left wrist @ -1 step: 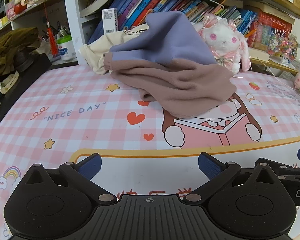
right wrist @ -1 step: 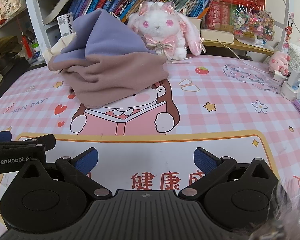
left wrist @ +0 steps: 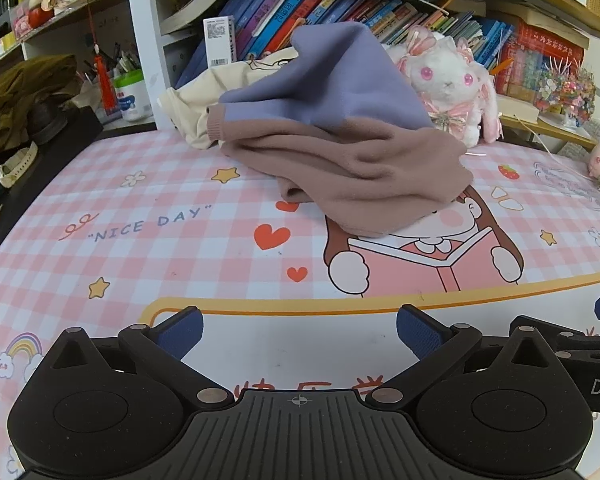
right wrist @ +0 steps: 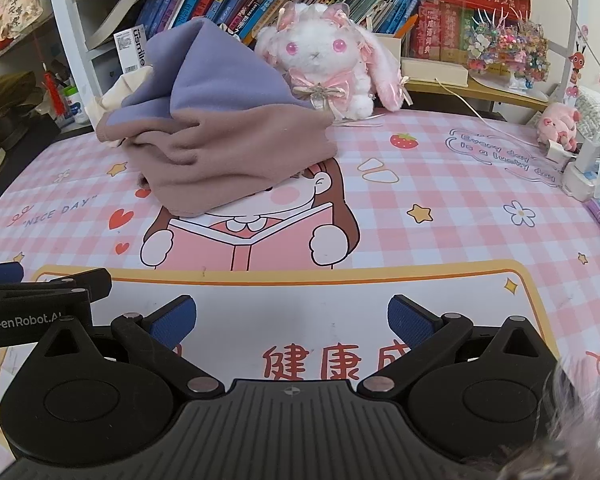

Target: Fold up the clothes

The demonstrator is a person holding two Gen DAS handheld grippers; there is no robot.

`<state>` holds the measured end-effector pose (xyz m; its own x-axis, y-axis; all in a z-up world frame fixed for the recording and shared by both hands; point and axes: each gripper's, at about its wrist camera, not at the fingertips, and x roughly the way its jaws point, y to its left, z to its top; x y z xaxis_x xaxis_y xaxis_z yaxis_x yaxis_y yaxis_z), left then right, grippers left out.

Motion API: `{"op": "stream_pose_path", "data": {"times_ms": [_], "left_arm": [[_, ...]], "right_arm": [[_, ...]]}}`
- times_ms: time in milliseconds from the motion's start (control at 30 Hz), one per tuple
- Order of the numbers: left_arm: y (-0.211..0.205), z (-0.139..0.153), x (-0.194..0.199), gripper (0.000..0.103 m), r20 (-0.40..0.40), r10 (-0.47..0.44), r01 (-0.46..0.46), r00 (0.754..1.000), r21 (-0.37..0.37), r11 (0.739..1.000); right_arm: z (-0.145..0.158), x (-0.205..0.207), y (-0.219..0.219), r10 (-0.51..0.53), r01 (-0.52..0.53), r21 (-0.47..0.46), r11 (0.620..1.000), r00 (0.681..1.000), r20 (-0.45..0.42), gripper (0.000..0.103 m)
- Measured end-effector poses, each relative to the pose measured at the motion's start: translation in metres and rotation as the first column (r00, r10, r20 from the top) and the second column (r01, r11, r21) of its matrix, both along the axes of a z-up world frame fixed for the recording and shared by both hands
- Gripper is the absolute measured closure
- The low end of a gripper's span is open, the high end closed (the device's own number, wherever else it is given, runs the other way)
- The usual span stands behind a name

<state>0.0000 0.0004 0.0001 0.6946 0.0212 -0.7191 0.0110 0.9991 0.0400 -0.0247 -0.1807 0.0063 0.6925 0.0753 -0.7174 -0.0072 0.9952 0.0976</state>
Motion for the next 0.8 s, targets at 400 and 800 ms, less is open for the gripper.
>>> {"op": "stream_pose_path", "data": {"times_ms": [400,800], "left_arm": [[0.0003,-0.0032,0.0016,0.000,-0.004,0.008,-0.008,1.000,0.001,1.000],[0.0002,-0.0024,0.0015,0.000,-0.007,0.000,0.000,1.000,0.004,1.000]], "right_arm": [[-0.0016,0.0022,-0.0005,0.004,-0.004,0.004,1.000,1.000,-0.004,0.000],[-0.0032,0.0019,-0.0008,-0.001,0.001,0.005,1.000,1.000,-0.008,0.000]]}}
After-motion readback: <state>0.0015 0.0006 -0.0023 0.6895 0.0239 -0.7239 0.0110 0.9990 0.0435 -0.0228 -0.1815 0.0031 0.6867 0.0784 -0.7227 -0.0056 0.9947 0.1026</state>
